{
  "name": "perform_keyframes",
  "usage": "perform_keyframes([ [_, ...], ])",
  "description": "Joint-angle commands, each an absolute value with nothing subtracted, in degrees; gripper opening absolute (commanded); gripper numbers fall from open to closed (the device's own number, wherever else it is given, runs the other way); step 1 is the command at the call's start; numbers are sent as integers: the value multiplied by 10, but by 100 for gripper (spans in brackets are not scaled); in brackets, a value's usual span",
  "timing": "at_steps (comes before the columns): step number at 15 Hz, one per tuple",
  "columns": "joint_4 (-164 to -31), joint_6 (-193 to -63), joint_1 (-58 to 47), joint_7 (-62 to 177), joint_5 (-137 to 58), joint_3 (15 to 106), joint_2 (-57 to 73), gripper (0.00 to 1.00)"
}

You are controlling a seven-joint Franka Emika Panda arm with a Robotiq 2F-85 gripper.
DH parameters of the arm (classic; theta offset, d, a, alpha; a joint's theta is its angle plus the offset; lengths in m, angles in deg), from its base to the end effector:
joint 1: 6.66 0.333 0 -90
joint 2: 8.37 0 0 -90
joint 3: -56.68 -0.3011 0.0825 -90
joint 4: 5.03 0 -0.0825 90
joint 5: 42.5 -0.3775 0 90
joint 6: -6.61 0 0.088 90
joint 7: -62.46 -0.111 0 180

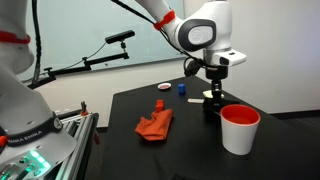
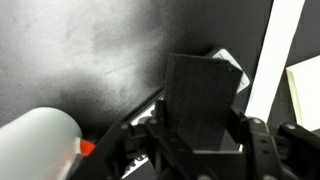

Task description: Put some of the objects into a pile

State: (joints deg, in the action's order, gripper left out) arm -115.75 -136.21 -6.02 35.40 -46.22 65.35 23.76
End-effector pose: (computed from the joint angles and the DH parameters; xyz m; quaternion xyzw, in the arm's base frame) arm 0.6068 -0.0836 0.1856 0.9489 -0.3150 0.0069 0.0195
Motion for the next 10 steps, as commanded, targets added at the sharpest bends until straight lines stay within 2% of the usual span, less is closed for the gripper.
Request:
perform_keyframes([
  [1,-1154,-1354,-56,358,-459,658,227,94],
  [3,-1156,-1355,-56,358,-459,658,225,100],
  [10,-1190,-1364,-61,372,-463,654,188,100],
])
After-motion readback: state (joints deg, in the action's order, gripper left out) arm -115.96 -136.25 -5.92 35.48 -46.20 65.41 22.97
